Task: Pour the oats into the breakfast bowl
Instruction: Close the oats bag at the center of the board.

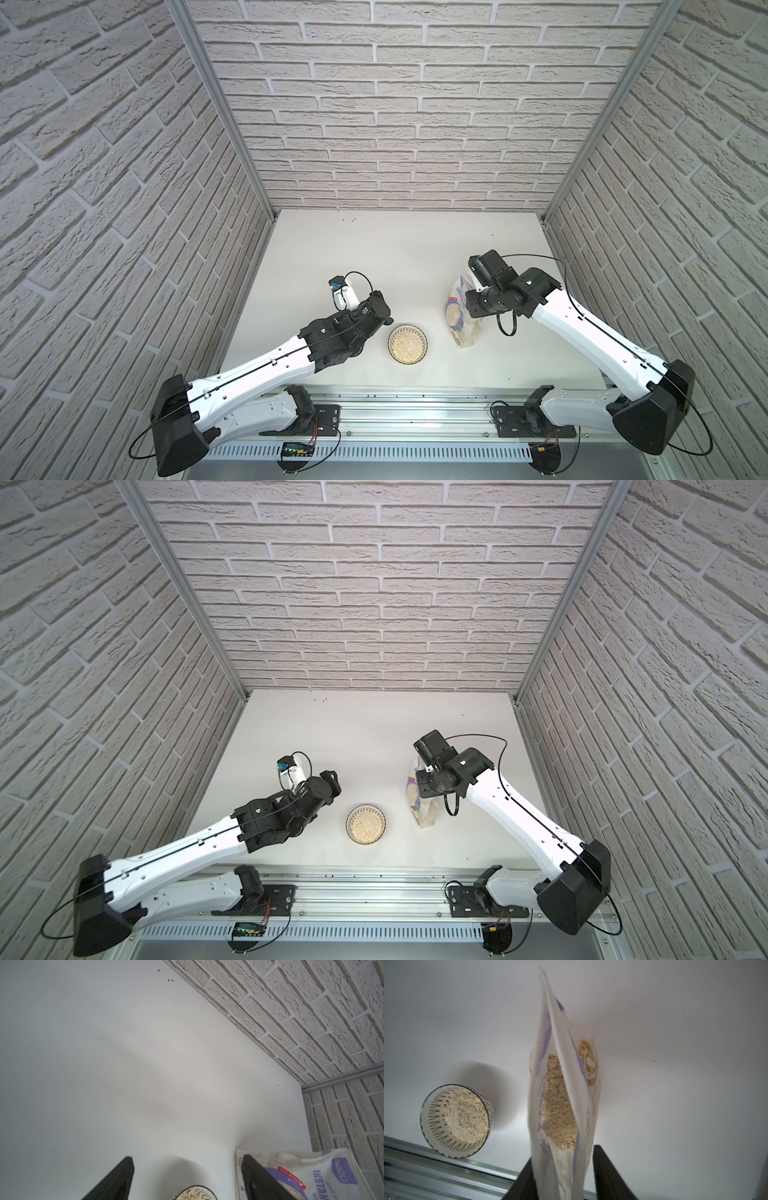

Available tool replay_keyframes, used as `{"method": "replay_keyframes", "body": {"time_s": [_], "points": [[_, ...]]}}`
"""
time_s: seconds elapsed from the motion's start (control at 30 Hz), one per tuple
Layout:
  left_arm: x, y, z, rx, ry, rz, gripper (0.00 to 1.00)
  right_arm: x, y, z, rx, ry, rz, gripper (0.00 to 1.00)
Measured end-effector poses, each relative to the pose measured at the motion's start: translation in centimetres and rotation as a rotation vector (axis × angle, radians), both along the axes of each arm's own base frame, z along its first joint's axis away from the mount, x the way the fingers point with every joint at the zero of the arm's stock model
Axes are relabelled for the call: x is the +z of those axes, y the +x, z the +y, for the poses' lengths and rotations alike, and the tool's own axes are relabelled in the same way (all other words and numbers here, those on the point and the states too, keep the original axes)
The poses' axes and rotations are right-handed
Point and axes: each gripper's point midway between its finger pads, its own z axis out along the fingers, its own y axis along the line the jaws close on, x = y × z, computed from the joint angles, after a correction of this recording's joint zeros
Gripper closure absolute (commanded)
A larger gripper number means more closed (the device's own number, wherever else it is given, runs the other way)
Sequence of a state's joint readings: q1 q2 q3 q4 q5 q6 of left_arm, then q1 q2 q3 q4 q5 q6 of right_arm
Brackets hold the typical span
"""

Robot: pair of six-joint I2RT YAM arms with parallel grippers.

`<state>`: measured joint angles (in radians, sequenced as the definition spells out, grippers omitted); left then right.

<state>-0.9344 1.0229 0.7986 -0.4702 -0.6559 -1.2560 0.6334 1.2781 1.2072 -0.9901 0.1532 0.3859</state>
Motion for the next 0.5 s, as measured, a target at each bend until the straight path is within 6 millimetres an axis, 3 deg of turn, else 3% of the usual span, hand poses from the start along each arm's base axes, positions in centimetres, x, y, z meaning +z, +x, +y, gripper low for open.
{"method": "replay_keyframes", "body": {"time_s": [0.2,0.23,0.3,0.33,0.5], "points": [[0.0,0.0,-0.1,-0.002,-0.001,0.002,0.16,-0.2,1.3,0.2,0.023,-0.038,-0.02,0.53],[0.0,0.0,-0.1,-0.002,-0.001,0.002,0.16,-0.3,1.6,0.4,0.026,-0.043,-0.02,0.58],[0.0,0.0,-0.1,-0.003,-0.001,0.002,0.16,-0.5,2.3,0.7,0.034,-0.053,-0.021,0.92],[0.0,0.0,-0.1,-0.003,-0.001,0.002,0.16,-0.6,2.7,0.9,0.041,-0.058,-0.021,0.96],[0.0,0.0,-0.1,-0.003,-0.001,0.002,0.16,-0.8,3.1,1.0,0.024,-0.053,-0.023,0.97]]}}
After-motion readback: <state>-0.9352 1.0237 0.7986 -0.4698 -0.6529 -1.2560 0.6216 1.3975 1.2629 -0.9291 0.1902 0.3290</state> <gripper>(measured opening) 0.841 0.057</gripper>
